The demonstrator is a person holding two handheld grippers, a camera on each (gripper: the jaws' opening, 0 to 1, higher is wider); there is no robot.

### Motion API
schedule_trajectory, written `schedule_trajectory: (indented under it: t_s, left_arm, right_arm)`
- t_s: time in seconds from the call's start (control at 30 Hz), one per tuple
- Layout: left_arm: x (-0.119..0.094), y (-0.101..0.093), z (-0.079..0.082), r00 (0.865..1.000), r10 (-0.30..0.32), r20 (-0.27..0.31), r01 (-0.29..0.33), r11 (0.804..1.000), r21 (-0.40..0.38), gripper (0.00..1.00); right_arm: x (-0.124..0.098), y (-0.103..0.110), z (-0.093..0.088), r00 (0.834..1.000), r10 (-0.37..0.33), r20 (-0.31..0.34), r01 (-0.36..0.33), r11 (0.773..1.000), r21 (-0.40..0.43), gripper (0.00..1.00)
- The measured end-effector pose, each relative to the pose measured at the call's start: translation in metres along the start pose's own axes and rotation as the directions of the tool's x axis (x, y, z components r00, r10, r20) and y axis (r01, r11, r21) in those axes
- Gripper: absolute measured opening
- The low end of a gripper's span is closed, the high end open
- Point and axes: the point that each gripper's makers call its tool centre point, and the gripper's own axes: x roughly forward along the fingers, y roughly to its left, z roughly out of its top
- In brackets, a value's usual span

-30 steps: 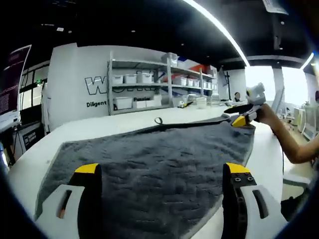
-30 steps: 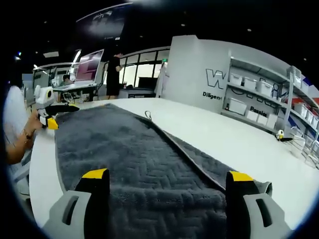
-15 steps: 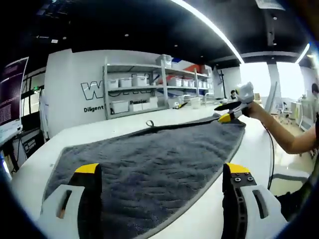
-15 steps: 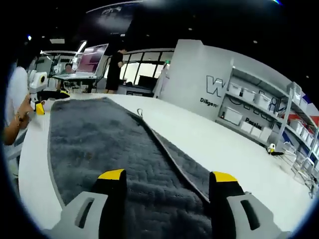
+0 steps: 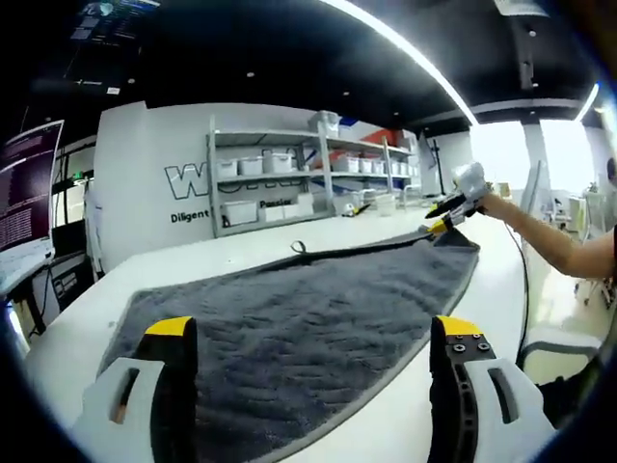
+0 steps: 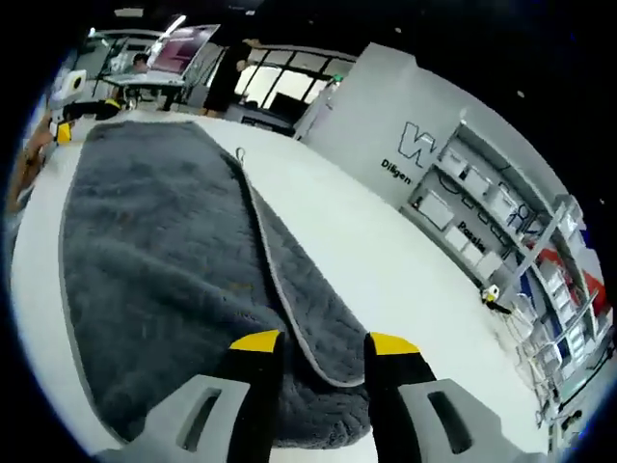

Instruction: Open the folded towel by lifting each exposed corner and separating the folded layers until the towel lies flat within the target outline without major curled edges

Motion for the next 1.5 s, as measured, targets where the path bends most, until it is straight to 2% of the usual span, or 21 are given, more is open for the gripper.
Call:
schedule_trajectory:
  t_s: [0.17,0.23,0.37,0.47,0.57,0.73,0.83,0.97,1.1,1.23,1.43,1.5]
  left_arm:
    - [-0.001,0.001,-0.001,1.0,0.005,0.0,-0.005,1.0,-0.002,0.98]
    - [-0.002,0.001,-0.004,1.0,0.005,-0.008,-0.005,1.0,-0.008,0.98]
    - [-0.003,0.002,-0.003,1.0,0.008,-0.007,-0.008,1.0,-0.007,0.98]
    - [-0.003,0.001,-0.001,1.0,0.007,-0.003,-0.007,1.0,-0.003,0.98]
    - [-0.003,0.001,0.0,1.0,0.007,-0.007,-0.007,1.0,0.004,0.98]
    - [-0.005,-0.003,0.0,1.0,0.0,-0.005,0.0,1.0,0.007,0.98]
    - [-0.006,-0.003,-0.001,1.0,0.002,-0.01,-0.002,1.0,0.015,0.98]
    - [-0.005,-0.002,0.0,1.0,0.006,-0.014,-0.005,1.0,0.022,0.98]
    - [-0.003,-0.002,0.001,1.0,0.005,-0.007,-0.005,1.0,0.014,0.97]
    - [-0.001,-0.004,0.001,1.0,0.002,-0.003,-0.002,1.0,0.014,0.97]
    - [-0.002,-0.005,-0.002,1.0,-0.004,0.007,0.004,1.0,0.009,0.97]
    - [-0.001,-0.006,-0.005,1.0,-0.006,0.005,0.005,1.0,0.004,0.97]
  right_arm:
    - [0.004,0.007,-0.003,0.997,0.057,-0.044,-0.059,0.997,-0.052,0.27]
    - [0.005,0.016,-0.007,0.993,0.079,-0.087,-0.086,0.993,-0.084,0.26]
    - [0.013,0.012,-0.013,0.99,0.049,-0.133,-0.067,0.989,-0.131,0.18]
    - [0.019,0.013,-0.019,0.984,0.068,-0.164,-0.089,0.989,-0.12,0.15]
    - [0.023,0.012,-0.023,0.98,0.077,-0.182,-0.098,0.989,-0.111,0.0]
    - [0.022,0.0,-0.022,0.986,0.035,-0.165,-0.051,0.994,-0.097,0.0]
    - [0.021,-0.01,-0.012,0.991,-0.021,-0.131,0.009,0.995,-0.095,0.0]
    - [0.021,-0.026,-0.002,0.99,-0.084,-0.114,0.072,0.992,-0.108,0.0]
    - [0.031,-0.046,0.01,0.981,-0.143,-0.128,0.129,0.985,-0.117,0.0]
    - [0.043,-0.063,0.013,0.968,-0.188,-0.165,0.168,0.977,-0.13,0.0]
    - [0.066,-0.079,0.01,0.954,-0.227,-0.196,0.2,0.968,-0.149,0.0]
    - [0.074,-0.086,0.006,0.943,-0.251,-0.219,0.23,0.966,-0.117,0.0]
